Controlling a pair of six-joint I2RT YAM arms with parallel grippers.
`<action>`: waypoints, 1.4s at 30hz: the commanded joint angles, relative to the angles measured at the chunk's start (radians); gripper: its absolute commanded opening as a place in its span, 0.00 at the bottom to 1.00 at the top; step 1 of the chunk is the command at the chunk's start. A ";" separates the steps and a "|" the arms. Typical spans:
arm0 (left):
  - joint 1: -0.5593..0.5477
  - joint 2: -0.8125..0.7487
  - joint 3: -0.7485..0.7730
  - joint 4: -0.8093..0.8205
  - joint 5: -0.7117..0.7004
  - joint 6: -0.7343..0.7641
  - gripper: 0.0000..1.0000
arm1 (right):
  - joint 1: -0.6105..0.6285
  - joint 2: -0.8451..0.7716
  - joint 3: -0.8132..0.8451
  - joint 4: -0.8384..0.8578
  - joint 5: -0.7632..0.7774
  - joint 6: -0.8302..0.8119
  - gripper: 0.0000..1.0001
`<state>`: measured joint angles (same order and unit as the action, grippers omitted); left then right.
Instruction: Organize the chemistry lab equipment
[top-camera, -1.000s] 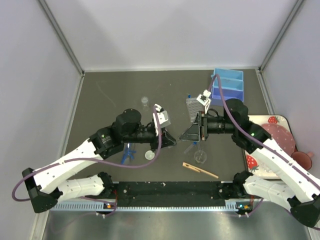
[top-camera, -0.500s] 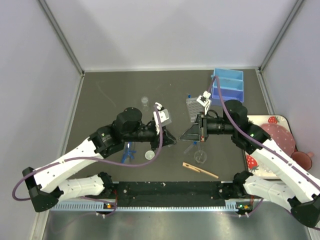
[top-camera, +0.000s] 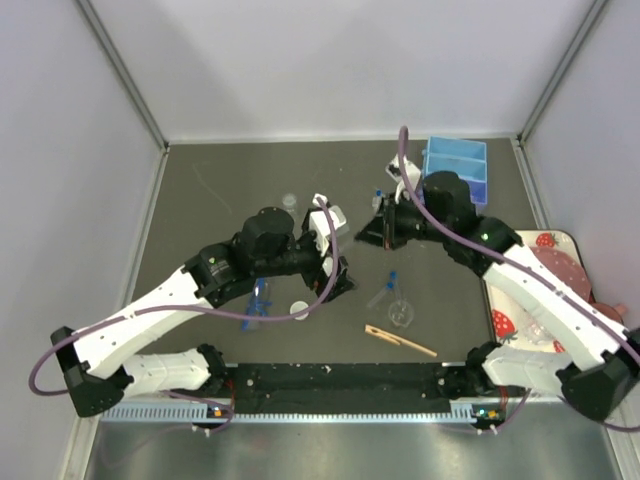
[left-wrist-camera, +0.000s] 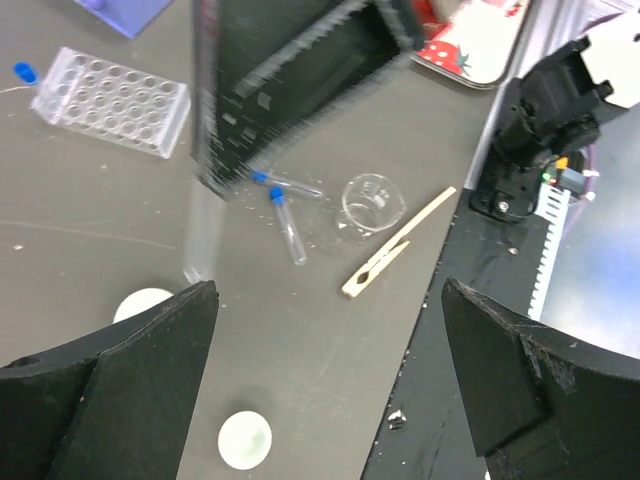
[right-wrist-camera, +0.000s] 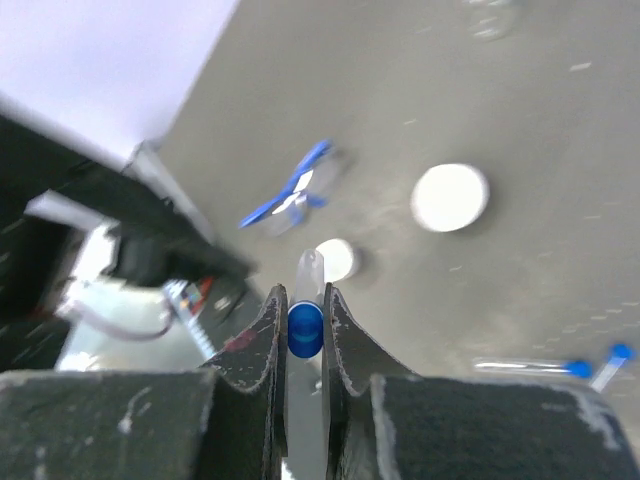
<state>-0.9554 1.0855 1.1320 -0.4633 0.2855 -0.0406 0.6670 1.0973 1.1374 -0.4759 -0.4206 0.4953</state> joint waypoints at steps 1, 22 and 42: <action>-0.005 -0.007 0.055 -0.041 -0.149 0.004 0.99 | -0.081 0.110 0.094 -0.055 0.275 -0.136 0.00; -0.005 -0.062 -0.031 -0.014 -0.278 -0.021 0.99 | -0.213 0.714 0.559 -0.194 0.695 -0.248 0.00; -0.003 -0.035 -0.032 -0.017 -0.272 -0.021 0.99 | -0.195 0.877 0.624 -0.184 0.626 -0.218 0.00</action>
<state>-0.9565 1.0435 1.1011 -0.5018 0.0170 -0.0536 0.4538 1.9514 1.7115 -0.6796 0.2176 0.2649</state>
